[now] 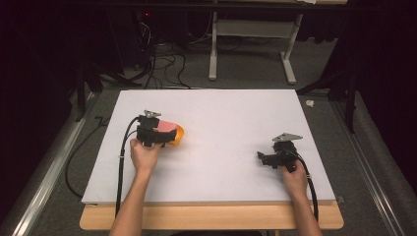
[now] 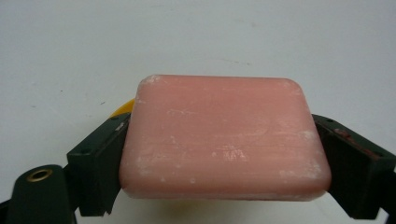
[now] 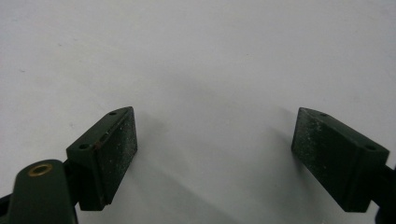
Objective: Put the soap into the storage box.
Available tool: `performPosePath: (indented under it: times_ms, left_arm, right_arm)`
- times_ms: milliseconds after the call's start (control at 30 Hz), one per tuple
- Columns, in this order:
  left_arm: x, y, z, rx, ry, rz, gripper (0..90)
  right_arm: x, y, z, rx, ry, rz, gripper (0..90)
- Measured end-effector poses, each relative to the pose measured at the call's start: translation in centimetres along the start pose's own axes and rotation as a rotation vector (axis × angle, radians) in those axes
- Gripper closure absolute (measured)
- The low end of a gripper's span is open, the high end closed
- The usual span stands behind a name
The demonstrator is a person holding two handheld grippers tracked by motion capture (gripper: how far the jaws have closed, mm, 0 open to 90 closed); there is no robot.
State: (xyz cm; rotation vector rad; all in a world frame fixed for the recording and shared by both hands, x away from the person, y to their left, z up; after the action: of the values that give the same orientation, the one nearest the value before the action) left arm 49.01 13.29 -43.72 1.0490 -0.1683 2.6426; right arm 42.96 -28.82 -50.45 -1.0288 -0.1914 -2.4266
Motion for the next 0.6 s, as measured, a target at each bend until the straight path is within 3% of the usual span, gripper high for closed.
performPosePath:
  times_ms: [600]
  left_arm:
    - [-1.9, -0.2, -0.3, 0.021, -0.039, 0.04, 13.6]
  right_arm:
    - [0.0, 0.0, 0.0, 0.0, 0.0, 0.0, 14.9]
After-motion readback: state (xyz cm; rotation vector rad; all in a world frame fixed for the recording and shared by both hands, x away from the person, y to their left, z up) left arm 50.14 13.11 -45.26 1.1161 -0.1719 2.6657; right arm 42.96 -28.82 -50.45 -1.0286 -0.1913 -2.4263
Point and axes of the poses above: each handheld gripper's, and its own axes: x roughly backward along the jaws, z roughly out of its top, y roughly to its right, the point moved 3 cm from there along -x, roughly forward along the jaws, and after that the axes turned 7 degrees about z, right-handed, at the moved point
